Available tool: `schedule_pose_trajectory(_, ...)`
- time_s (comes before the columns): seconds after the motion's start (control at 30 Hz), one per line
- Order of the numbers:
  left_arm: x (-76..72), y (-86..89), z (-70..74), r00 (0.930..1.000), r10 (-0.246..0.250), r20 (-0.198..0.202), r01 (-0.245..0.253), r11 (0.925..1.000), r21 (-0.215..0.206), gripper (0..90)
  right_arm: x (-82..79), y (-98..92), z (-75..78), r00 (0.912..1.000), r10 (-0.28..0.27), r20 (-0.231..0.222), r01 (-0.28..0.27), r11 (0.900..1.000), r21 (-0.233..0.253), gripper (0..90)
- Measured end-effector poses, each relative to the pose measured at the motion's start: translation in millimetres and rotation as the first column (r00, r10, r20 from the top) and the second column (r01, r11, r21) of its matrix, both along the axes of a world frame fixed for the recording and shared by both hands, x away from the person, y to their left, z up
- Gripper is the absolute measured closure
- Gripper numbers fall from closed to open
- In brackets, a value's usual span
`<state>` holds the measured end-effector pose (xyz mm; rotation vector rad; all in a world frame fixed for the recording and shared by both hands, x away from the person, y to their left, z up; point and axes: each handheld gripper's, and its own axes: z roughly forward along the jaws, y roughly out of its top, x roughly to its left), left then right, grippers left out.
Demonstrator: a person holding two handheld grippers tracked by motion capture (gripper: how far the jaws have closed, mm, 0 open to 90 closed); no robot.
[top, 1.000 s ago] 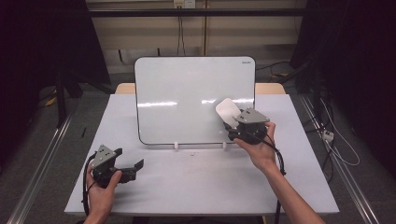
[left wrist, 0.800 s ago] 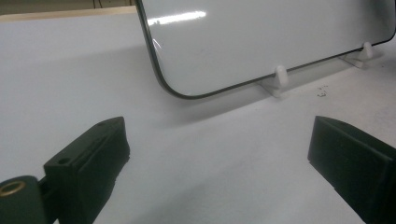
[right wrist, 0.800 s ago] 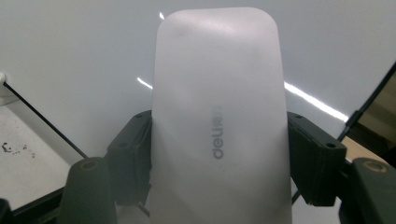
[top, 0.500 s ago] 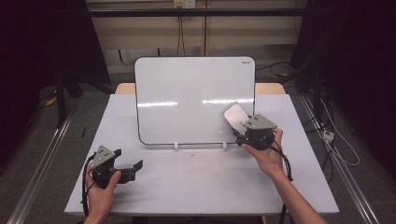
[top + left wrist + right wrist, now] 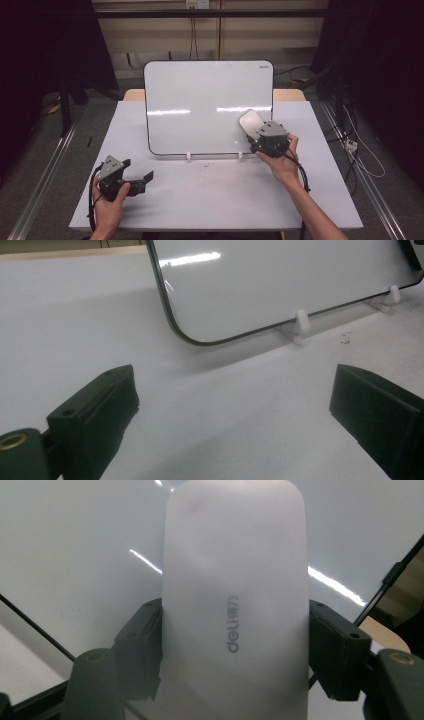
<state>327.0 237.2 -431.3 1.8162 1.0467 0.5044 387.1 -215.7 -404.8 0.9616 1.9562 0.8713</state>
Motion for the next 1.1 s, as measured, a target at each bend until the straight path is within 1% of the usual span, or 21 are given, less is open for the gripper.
schedule_pose_trajectory(0.2, -1.5, -1.0, 1.1, 1.0, 0.003, 0.004, -0.003, 1.0, 0.003, 5.0, 1.1, 1.7, -0.9, 1.0, 0.0, -0.004, 0.0, 1.0, -0.013, 30.7)
schedule_pose_trajectory(0.37, -1.0, -2.8, 1.0, 1.0, 0.005, 0.001, -0.005, 0.9999, 0.009, 4.9, 1.9, 1.0, -1.3, 0.9999, 0.0, -0.013, 0.0, 1.0, -0.003, 30.3)
schedule_pose_trajectory(0.47, -0.8, -3.4, 0.3, 0.9999, 0.011, -0.004, -0.011, 0.9999, 0.006, 4.9, 2.4, -0.6, -1.1, 0.9997, 0.004, -0.023, -0.004, 1.0, 0.017, 30.0)
schedule_pose_trajectory(0.53, -0.6, -3.3, 0.1, 0.9999, 0.013, -0.005, -0.013, 0.9998, 0.013, 4.9, 2.4, -0.9, -1.0, 0.9997, 0.005, -0.025, -0.005, 1.0, 0.022, 29.7)
schedule_pose_trajectory(0.67, -0.2, -4.5, 0.2, 0.9999, 0.011, -0.002, -0.011, 0.9998, 0.016, 4.9, 3.2, -3.7, 0.3, 0.9991, 0.016, -0.039, -0.014, 0.999, 0.043, 28.6)
schedule_pose_trajectory(0.77, -0.9, -4.3, -0.5, 1.0, 0.009, -0.005, -0.009, 0.9998, 0.019, 4.9, 3.8, -5.5, 1.0, 0.9985, 0.02, -0.05, -0.017, 0.998, 0.064, 24.9)
schedule_pose_trajectory(0.87, -1.3, -2.7, -0.5, 0.9999, 0.012, -0.005, -0.012, 0.9998, 0.016, 5.0, 3.6, -7.2, 2.2, 0.9986, 0.016, -0.05, -0.012, 0.996, 0.088, 19.8)
schedule_pose_trajectory(0.93, -0.7, -2.2, -0.5, 0.9999, 0.012, -0.005, -0.012, 0.9998, 0.014, 4.9, 3.4, -7.7, 2.9, 0.9982, 0.03, -0.051, -0.025, 0.995, 0.1, 15.8)
schedule_pose_trajectory(0.97, -0.5, -2.3, -0.4, 0.9999, 0.01, -0.003, -0.01, 0.9998, 0.015, 5.0, 3.4, -7.5, 3.0, 0.9979, 0.028, -0.059, -0.022, 0.995, 0.102, 13.5)
schedule_pose_trajectory(1.0, -0.6, -2.9, -0.5, 0.9999, 0.01, -0.004, -0.009, 0.9999, 0.012, 5.0, 3.1, -7.3, 3.1, 0.9981, 0.024, -0.056, -0.019, 0.995, 0.102, 11.3)
schedule_pose_trajectory(1.1, -1.3, -3.2, 0.1, 1.0, 0.003, -0.001, -0.002, 0.9999, 0.013, 5.0, 3.4, -7.5, 4.0, 0.998, 0.025, -0.058, -0.017, 0.991, 0.129, 6.7)
